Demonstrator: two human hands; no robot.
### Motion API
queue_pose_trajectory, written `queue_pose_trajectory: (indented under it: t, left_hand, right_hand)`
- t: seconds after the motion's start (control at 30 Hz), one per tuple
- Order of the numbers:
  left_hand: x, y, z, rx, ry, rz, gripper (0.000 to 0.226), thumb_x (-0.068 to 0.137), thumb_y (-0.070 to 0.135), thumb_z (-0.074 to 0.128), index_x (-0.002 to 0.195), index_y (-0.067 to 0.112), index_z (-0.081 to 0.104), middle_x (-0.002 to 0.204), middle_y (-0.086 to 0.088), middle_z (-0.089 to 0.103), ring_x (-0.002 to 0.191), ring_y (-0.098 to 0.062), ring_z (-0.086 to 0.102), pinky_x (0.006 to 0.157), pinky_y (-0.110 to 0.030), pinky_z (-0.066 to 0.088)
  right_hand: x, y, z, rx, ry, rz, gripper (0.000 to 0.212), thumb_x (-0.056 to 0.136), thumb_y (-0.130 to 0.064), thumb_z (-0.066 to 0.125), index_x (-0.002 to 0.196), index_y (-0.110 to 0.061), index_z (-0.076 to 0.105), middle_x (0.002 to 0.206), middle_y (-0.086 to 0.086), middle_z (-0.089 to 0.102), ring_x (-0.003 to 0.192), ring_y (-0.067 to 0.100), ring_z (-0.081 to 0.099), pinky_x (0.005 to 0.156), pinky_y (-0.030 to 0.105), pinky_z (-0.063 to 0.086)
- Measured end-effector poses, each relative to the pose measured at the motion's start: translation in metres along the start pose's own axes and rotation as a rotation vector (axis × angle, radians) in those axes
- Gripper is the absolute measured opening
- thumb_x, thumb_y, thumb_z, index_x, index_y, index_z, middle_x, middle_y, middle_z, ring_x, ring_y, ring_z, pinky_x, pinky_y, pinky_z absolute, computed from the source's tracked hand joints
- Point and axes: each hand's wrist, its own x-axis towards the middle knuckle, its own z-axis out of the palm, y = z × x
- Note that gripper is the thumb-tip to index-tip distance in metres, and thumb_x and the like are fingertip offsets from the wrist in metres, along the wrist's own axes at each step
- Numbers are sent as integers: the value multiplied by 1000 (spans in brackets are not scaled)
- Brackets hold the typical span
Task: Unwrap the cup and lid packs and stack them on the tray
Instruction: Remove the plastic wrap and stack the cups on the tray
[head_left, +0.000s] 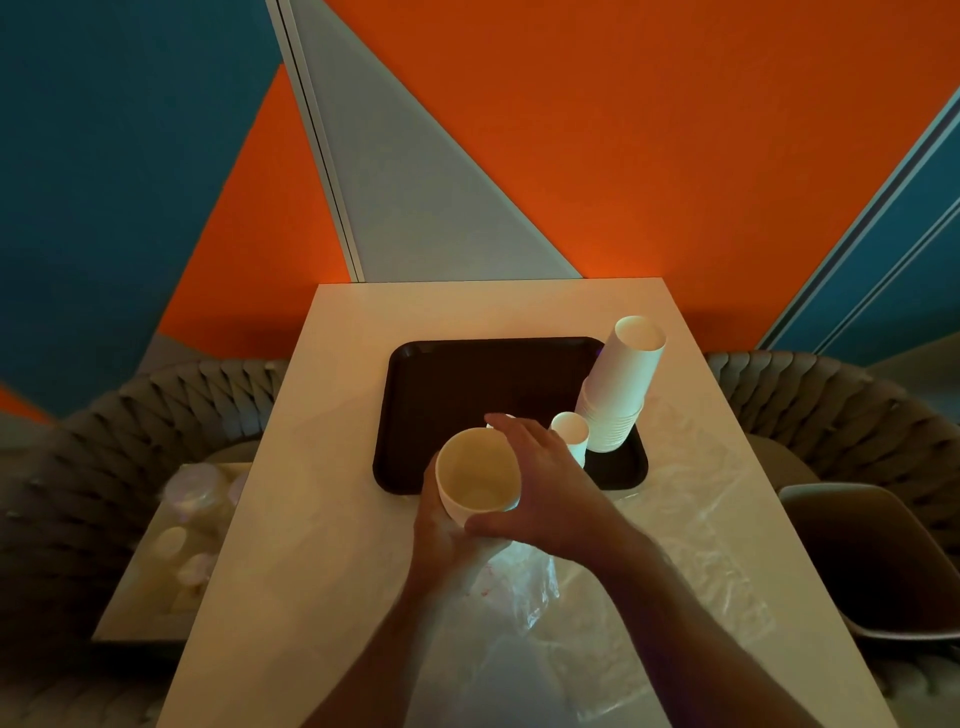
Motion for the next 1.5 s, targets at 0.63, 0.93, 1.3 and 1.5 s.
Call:
queue_pose_trajectory:
  t: [0.63,0.93,1.3,1.5]
  left_hand:
    - [3,3,-2,99,-35,65,111,53,23,100,145,24,39,136,2,58,126,-23,56,100,-44,53]
    - [1,6,-2,72,-33,55,109,52,16,100,142,29,41,132,6,60,124,-20,58,98,-35,55]
    - [-3,11,-2,-15,-51,41,100,57,-10,91,136,28,44,122,3,67,112,-20,66,85,-28,56]
    - [-4,15,-3,-2,-28,46,97,55,3,94,129,46,47,123,8,65,114,-19,63,88,-30,56]
  right_hand:
    - [10,-10,-20,51,43,39,89,56,-54,93,130,-33,49,121,-19,58,105,4,57,84,29,56]
    - [9,-12,-19,33,36,16,89,52,-55,91,127,-34,49,120,-18,54,107,6,53,87,34,54]
    - [-3,-33,-73,538,247,-25,88,63,-19,96,132,-31,44,111,-28,60,104,-3,62,80,13,51]
    - [-6,-22,-73,615,314,-48,93,57,-24,95,135,-28,45,124,-13,61,115,10,63,87,22,54]
